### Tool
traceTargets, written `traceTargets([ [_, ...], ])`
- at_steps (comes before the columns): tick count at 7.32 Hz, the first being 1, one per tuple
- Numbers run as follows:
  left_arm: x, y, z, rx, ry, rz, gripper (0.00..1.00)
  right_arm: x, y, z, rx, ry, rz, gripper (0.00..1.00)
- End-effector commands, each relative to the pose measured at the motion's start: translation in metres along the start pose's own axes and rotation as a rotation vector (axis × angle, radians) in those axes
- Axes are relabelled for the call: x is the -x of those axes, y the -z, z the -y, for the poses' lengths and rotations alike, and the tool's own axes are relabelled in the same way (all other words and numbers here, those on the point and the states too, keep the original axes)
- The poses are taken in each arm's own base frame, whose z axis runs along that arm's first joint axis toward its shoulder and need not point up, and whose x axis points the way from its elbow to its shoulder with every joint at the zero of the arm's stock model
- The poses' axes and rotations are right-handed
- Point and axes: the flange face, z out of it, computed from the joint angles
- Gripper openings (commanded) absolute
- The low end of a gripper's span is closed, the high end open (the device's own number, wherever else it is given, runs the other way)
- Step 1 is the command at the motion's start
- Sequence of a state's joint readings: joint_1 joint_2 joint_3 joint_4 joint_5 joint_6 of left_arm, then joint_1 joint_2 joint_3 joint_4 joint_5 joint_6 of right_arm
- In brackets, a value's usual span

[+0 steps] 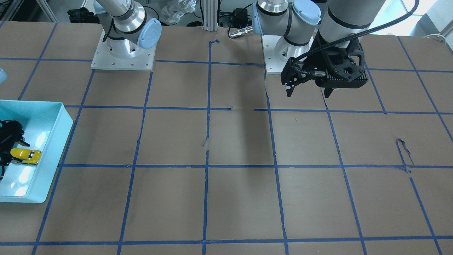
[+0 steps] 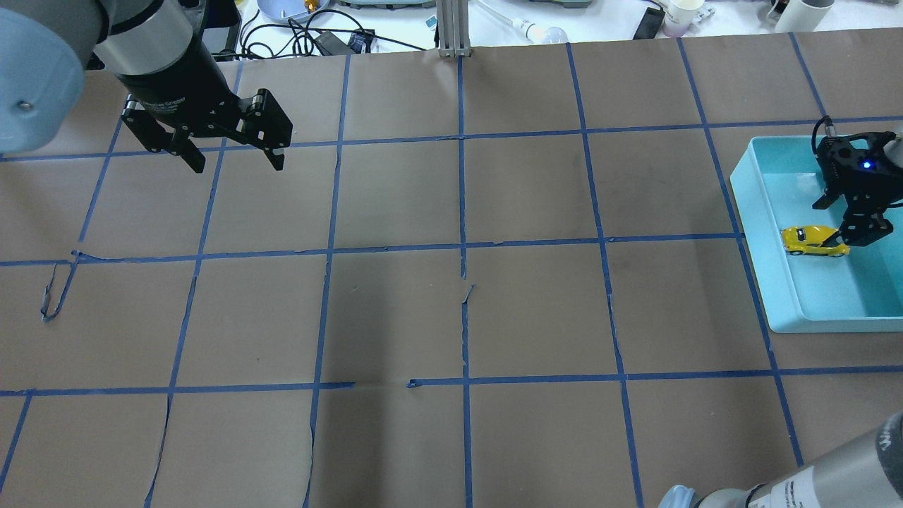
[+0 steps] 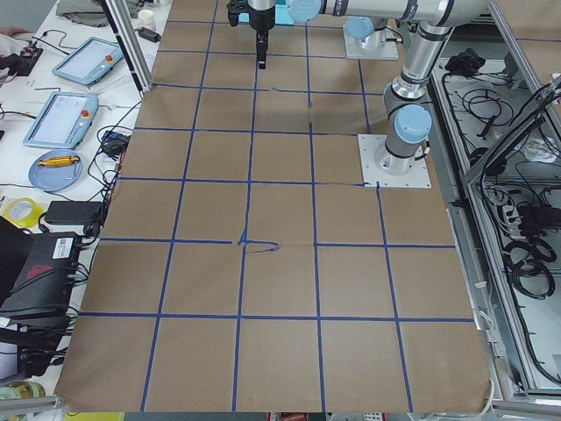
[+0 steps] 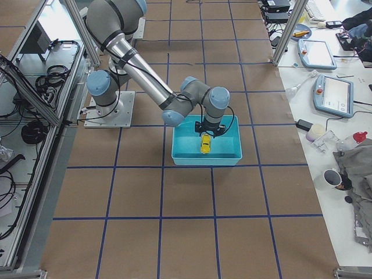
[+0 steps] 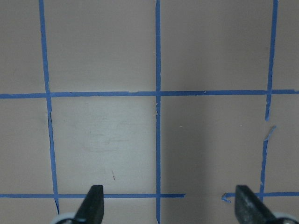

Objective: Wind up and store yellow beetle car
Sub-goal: 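Lower the car into the bin and open the right gripper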

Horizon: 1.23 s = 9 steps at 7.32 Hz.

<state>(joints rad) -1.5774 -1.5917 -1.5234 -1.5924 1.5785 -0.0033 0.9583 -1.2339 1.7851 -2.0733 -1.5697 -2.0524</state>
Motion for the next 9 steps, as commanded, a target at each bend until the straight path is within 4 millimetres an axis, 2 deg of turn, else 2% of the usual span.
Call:
traceTargets([
  [1,0.001,0.001,0.001,-0.003,0.002,0.0,1.0,0.019,0.101,0.023,0.022,-0.075,-0.066,1.0],
  [3,0.001,0.001,0.0,-0.004,0.002,0.0,1.0,0.033,0.203,0.06,0.045,-0.114,-0.1,1.0],
  [4,0.001,0.0,0.001,-0.003,0.002,-0.002,1.0,0.043,0.237,0.08,0.026,-0.167,-0.069,1.0],
  [5,0.001,0.0,0.001,-0.003,0.002,-0.002,1.0,0.053,0.256,0.103,-0.003,-0.268,-0.015,1.0],
  [6,0.001,0.0,0.001,-0.003,0.002,-0.002,1.0,0.062,0.263,0.133,-0.009,-0.346,0.014,1.0],
  [7,0.001,0.0,0.001,-0.003,0.002,-0.002,1.0,0.067,0.263,0.174,-0.049,-0.516,0.037,1.0],
  [8,0.001,0.0,0.001,-0.003,0.002,-0.002,1.0,0.07,0.261,0.225,-0.03,-0.546,0.029,1.0],
  [9,0.001,0.0,0.001,-0.003,0.002,-0.002,1.0,0.078,0.262,0.266,-0.023,-0.547,0.027,1.0],
])
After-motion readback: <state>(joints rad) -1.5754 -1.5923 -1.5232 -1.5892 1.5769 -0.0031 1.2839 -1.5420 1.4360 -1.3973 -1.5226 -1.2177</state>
